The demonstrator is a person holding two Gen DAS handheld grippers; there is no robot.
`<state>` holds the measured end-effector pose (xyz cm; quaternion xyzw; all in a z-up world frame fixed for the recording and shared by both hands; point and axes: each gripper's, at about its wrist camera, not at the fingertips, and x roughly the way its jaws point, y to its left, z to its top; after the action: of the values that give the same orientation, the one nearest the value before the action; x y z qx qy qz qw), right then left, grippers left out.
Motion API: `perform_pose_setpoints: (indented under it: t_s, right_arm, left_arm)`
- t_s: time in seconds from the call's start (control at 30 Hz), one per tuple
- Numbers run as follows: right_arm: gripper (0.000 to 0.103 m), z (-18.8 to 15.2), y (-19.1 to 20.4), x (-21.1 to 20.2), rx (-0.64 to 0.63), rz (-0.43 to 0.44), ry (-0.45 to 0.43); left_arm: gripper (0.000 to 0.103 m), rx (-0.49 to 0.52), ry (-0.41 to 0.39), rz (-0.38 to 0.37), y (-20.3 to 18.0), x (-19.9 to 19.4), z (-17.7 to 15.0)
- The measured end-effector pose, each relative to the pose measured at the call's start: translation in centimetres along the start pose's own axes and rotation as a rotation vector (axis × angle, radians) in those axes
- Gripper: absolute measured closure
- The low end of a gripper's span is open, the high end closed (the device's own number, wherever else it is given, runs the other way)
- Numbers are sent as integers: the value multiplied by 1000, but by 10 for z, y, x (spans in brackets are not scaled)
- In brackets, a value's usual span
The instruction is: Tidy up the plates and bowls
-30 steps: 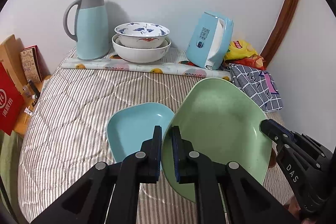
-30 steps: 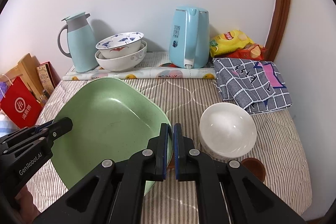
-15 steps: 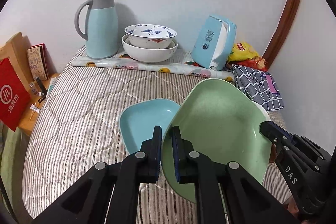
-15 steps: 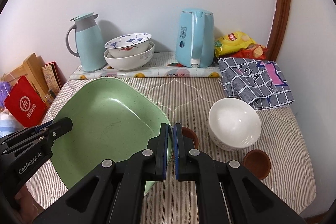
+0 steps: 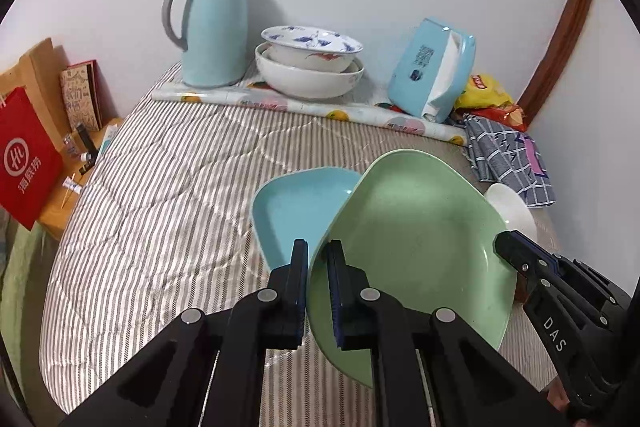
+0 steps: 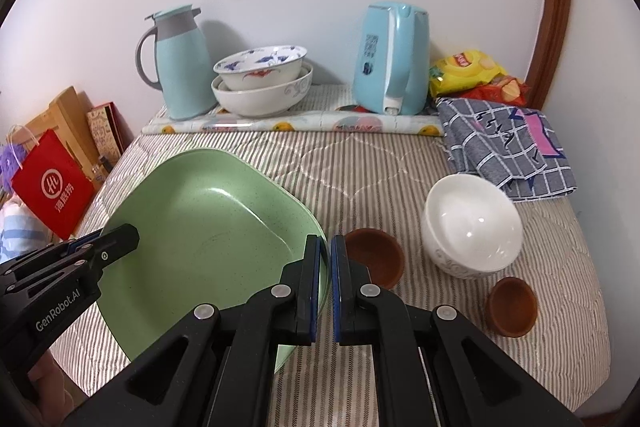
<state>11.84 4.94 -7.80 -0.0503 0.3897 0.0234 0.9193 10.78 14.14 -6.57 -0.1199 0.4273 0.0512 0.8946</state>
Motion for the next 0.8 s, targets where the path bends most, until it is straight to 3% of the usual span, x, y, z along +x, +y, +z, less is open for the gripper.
perform_pose_setpoints:
  t_s: [0.43,0.8]
  right_arm:
    - [98,-7,31,47,-73,66,93]
    - [98,13,46,81,-141,103,120]
  left_arm:
    - [93,-67,76,80,35,30,-12]
    - [93,-104,101,125,48,54,-2]
